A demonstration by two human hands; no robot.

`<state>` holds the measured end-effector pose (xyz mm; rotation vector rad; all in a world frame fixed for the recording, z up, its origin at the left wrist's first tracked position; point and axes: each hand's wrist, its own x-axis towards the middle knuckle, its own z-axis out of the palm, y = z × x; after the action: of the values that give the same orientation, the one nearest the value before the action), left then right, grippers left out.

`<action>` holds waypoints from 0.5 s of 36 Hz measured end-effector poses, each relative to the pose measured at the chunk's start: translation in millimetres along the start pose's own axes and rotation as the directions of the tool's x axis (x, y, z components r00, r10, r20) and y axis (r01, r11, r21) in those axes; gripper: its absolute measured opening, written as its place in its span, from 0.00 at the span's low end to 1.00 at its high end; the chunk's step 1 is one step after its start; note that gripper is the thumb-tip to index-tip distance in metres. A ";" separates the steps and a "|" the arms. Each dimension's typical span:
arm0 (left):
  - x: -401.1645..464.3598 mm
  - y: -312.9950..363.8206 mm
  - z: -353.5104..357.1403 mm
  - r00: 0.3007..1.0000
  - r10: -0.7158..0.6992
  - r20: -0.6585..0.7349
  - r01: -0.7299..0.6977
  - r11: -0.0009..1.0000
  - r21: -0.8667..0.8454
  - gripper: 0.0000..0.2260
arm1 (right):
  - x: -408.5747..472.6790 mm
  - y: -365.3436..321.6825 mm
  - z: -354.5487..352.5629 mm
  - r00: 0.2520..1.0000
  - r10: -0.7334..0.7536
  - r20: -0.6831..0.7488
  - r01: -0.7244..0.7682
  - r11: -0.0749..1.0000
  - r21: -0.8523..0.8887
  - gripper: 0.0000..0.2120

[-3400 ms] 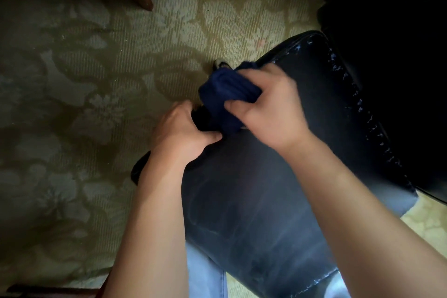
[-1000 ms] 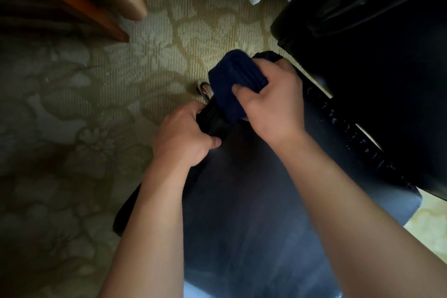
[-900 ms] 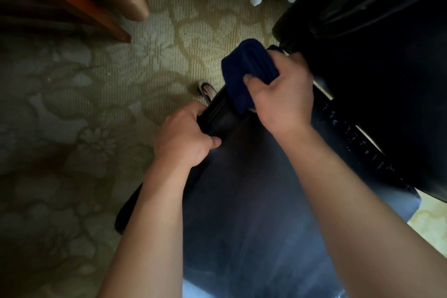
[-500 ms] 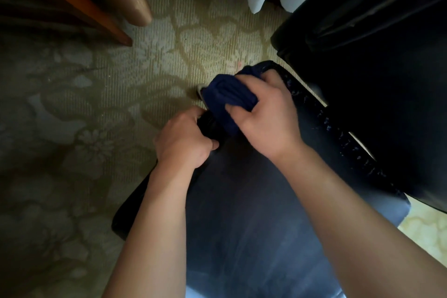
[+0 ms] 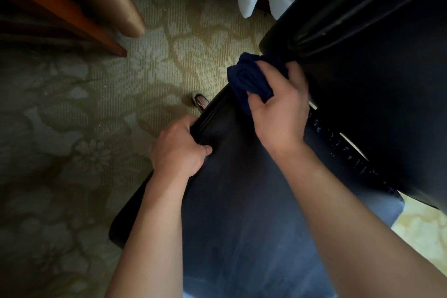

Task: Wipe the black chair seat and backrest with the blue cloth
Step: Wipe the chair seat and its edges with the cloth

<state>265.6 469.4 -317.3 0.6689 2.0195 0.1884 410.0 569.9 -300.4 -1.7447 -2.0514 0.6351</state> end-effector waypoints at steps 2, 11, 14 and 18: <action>-1.1 0.1 0.0 1.000 0.004 0.013 -0.004 1.000 -0.007 0.24 | -2.5 1.9 -3.1 1.000 -0.012 0.018 0.011 0.999 0.048 0.24; -19.0 32.1 -28.0 0.999 0.050 0.002 -0.041 0.840 -0.542 0.10 | -21.4 11.7 -25.0 0.980 -0.169 0.105 0.151 0.975 0.162 0.22; -21.0 45.7 -31.3 0.973 0.064 0.223 0.109 0.723 -0.682 0.21 | -27.5 8.6 -28.7 0.967 -0.207 0.152 0.169 0.958 0.230 0.23; -24.8 53.9 -29.3 0.962 0.087 0.258 0.134 0.672 -0.728 0.10 | -31.0 1.8 -32.3 0.938 -0.216 0.272 0.124 0.940 0.318 0.29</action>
<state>271.0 505.4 -262.0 0.1195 1.4823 0.8174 434.3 542.6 -274.4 -1.3456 -2.1386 1.1483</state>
